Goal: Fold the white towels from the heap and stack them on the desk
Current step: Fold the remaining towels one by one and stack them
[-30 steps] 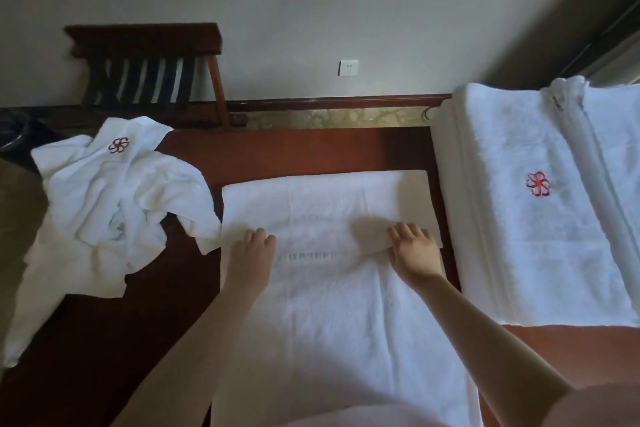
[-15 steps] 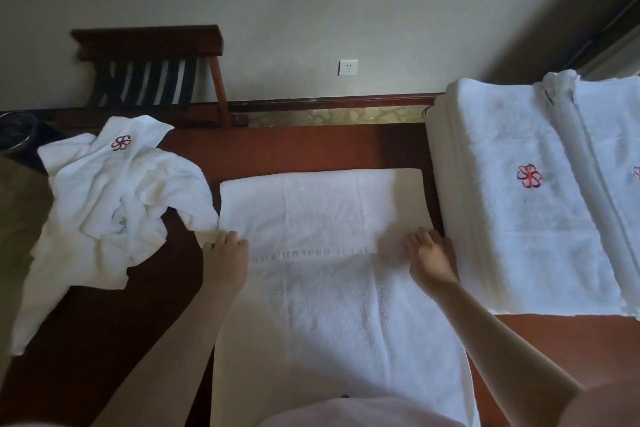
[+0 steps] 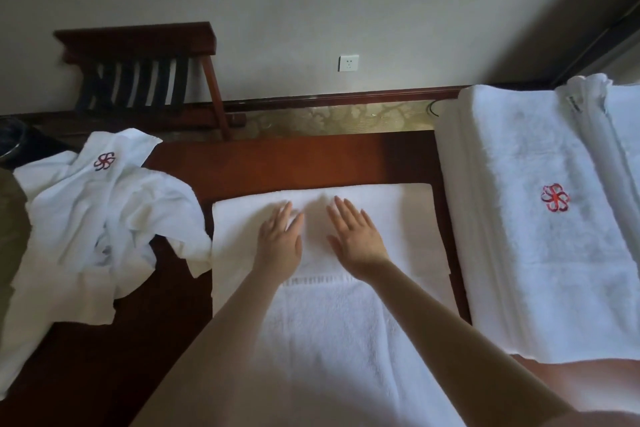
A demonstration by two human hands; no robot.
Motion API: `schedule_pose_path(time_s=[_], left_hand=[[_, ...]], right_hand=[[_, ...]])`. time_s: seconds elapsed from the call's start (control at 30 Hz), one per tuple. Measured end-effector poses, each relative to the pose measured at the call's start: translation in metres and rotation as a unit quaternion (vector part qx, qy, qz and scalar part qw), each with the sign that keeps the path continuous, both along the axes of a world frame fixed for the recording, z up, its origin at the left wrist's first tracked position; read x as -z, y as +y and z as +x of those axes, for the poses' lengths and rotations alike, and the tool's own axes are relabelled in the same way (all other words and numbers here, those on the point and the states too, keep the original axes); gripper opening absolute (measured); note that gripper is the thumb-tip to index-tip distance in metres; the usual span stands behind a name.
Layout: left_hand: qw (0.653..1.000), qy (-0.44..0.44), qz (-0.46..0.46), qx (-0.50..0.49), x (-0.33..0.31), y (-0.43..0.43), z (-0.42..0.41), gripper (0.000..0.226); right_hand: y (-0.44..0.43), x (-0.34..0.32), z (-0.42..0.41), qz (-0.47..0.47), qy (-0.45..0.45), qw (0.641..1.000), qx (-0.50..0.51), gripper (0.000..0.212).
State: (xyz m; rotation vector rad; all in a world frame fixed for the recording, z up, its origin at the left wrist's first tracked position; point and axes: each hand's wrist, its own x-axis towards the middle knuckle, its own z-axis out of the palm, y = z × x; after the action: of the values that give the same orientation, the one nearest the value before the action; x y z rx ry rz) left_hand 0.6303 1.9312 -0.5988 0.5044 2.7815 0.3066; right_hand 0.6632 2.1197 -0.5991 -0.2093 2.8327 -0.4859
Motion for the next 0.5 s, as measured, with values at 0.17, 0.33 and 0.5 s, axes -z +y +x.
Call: schedule_pose_path(time_s=[0.17,0.33,0.5], left_hand=[[0.998,-0.009,-0.059,0.027,0.027,-0.015,-0.005,0.056],[0.996,0.012,-0.082,0.025,0.038,-0.038,-0.021,0.072],[0.994,0.057,-0.089,-0.029,0.037,-0.053,-0.035,0.072]], right_hand=[[0.019,0.031,-0.006,0.058,-0.004,0.998,-0.004,0.062],[0.07,0.035,-0.028,0.086,0.011,0.993,0.078,0.064],[0.113,0.028,-0.033,0.082,0.056,0.985,0.14,0.065]])
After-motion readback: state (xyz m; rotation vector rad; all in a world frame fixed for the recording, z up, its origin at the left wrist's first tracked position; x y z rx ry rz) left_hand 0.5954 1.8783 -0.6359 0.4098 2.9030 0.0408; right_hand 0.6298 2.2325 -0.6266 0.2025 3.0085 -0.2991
